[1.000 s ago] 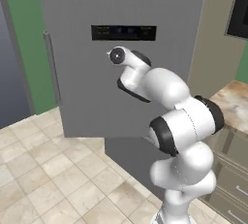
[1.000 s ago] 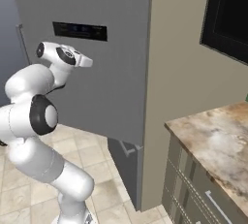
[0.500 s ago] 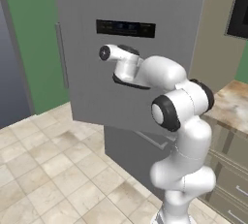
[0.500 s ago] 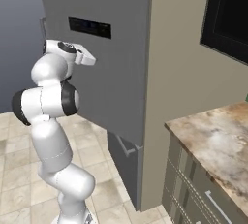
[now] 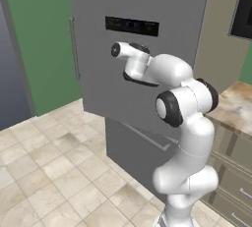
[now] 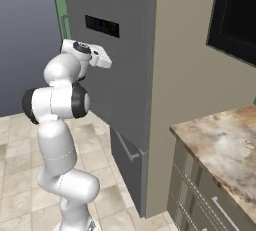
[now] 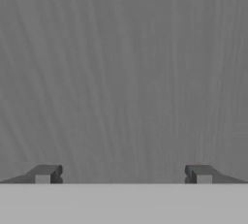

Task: Place the mushroom in the correct fridge rack based on whether it is a fruit or vegetable. Finally, close the fridge door.

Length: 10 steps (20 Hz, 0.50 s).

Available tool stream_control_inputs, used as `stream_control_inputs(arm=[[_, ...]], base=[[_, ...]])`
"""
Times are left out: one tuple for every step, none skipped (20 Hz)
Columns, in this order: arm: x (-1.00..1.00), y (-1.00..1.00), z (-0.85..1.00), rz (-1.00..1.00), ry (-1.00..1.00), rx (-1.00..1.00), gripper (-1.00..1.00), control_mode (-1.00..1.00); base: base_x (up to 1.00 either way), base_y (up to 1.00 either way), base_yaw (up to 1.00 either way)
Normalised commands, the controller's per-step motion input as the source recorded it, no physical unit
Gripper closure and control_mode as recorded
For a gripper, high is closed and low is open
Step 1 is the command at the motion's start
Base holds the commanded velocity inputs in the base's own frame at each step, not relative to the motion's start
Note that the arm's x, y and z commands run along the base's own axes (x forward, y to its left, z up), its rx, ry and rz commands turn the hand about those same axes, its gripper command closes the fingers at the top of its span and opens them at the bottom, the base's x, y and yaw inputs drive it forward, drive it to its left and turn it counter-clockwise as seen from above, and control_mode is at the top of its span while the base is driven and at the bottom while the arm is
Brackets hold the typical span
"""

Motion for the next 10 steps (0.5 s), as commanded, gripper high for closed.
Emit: stream_control_inputs(arm=[[0.07, -0.93, -0.09, -0.07, 0.0, 0.01, -1.0, -1.0], [0.16, -0.86, -0.13, -0.06, -0.01, 0.01, -1.0, -1.0], [0.16, -0.83, -0.11, -0.05, -0.02, 0.0, -1.0, -1.0], [0.19, -0.81, -0.11, -0.05, -0.02, 0.0, -1.0, -1.0], [0.2, -0.79, -0.11, -0.06, -0.02, 0.0, -1.0, -1.0], [0.24, -0.76, -0.1, -0.06, -0.03, 0.0, -1.0, -1.0], [0.22, -0.74, -0.1, -0.06, -0.04, 0.0, -1.0, -1.0], [0.23, -0.73, -0.09, -0.07, -0.05, 0.0, -1.0, -1.0], [0.21, -0.74, -0.09, -0.07, -0.04, 0.0, -1.0, -1.0], [0.19, -0.74, -0.09, -0.08, -0.03, 0.0, -1.0, -1.0]], base=[[0.0, 0.0, 0.0], [0.0, 0.0, 0.0], [0.0, 0.0, 0.0], [0.0, 0.0, 0.0], [0.0, 0.0, 0.0], [0.0, 0.0, 0.0], [0.0, 0.0, 0.0], [0.0, 0.0, 0.0], [0.0, 0.0, 0.0], [0.0, 0.0, 0.0]])
